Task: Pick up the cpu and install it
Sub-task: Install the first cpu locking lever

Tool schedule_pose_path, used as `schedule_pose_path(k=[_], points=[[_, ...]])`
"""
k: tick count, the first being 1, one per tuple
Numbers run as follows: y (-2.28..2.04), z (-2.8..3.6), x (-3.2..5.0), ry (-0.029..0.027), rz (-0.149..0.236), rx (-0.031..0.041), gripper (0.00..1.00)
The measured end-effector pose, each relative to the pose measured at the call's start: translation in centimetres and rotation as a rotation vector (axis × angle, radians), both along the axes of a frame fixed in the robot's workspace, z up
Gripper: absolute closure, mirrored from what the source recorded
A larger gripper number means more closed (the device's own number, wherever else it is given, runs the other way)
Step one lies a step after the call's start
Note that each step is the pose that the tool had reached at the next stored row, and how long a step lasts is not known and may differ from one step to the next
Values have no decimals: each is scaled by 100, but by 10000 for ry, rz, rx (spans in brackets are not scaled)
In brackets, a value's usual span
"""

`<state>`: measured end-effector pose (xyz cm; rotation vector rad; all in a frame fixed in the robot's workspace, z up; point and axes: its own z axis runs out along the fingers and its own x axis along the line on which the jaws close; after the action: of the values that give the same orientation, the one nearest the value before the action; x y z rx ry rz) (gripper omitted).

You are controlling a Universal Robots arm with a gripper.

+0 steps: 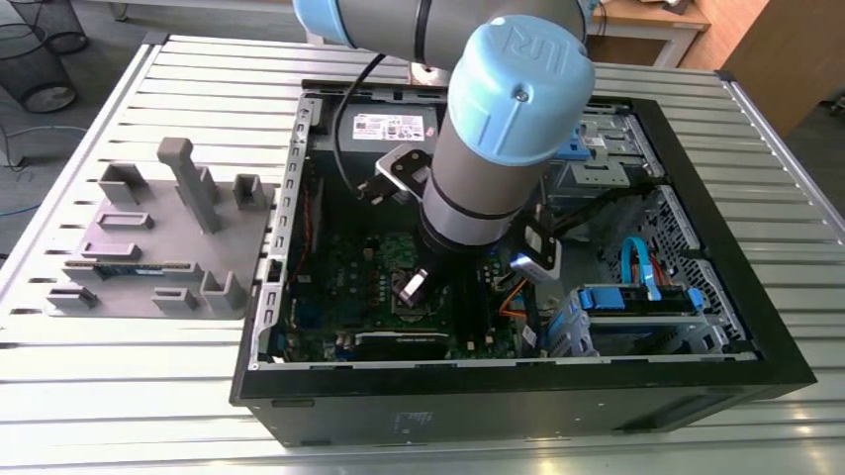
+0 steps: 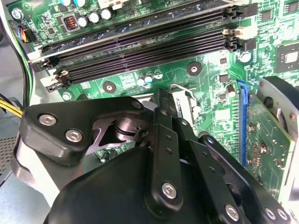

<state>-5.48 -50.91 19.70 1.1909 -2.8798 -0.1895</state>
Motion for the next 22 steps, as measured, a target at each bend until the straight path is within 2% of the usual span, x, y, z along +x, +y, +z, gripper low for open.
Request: schedule_pose_path(k=[4, 5, 10, 14, 17, 22], points=[[-2, -3, 1, 0, 1, 4, 89], [-5, -10, 1, 2, 1, 24, 89], [-22, -42, 2, 21, 1, 222, 89], [-34, -54, 15, 83, 0, 335, 89], [-38, -58, 24, 113, -1, 363, 89], [-47, -63, 49, 141, -1, 360, 89]])
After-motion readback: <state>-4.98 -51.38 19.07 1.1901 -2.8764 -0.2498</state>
